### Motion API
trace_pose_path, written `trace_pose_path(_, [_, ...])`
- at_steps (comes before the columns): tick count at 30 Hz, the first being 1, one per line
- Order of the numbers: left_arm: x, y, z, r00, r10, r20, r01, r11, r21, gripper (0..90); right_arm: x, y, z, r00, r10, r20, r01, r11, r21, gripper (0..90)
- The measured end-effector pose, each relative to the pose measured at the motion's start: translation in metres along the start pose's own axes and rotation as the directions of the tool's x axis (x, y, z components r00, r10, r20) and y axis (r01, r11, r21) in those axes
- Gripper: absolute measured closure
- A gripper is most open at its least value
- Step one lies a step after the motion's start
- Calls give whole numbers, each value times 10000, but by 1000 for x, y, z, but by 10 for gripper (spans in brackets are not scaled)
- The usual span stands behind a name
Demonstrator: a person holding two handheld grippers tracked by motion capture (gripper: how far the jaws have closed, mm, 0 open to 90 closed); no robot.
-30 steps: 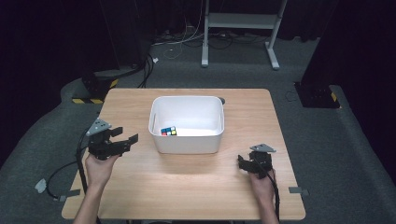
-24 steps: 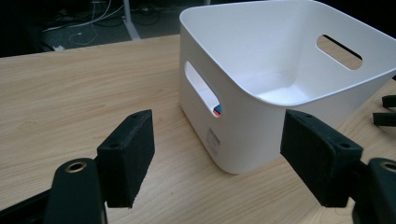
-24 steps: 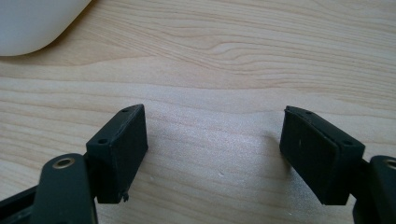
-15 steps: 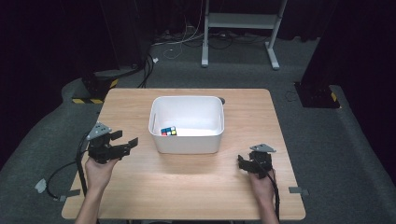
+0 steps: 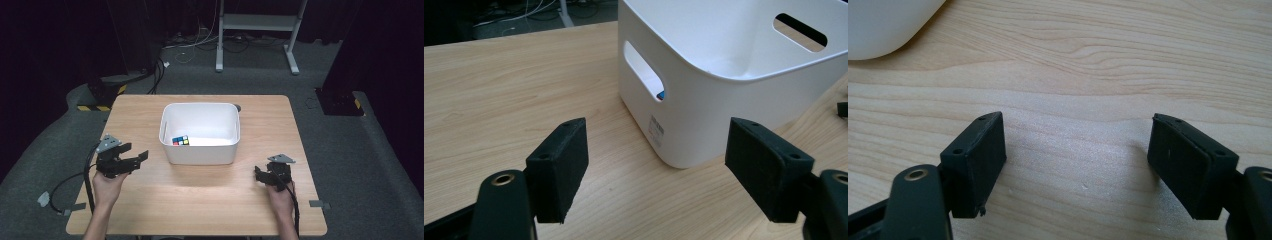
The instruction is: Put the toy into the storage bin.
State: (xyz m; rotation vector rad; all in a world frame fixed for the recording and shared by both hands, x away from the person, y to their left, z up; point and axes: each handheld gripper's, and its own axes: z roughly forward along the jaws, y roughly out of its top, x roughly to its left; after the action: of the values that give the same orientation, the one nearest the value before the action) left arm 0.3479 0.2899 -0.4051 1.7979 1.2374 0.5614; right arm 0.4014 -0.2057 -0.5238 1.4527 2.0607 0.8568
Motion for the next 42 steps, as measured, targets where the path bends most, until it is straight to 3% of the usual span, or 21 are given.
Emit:
trace_pose_path(19, [-1, -14, 11, 9994, 58, -349, -47, 9995, 316, 255, 0, 0, 0, 10000, 2, 1, -2, 10000, 3, 229])
trace_pose_path(31, [4, -25, 18, 9987, -243, -457, 263, 9987, 434, 256, 0, 0, 0, 10000, 1, 1, -1, 10000, 3, 229])
trace_pose_path(42, [6, -32, 25, 9978, -240, -616, 279, 9976, 637, 256, 0, 0, 0, 10000, 2, 1, -2, 10000, 4, 229])
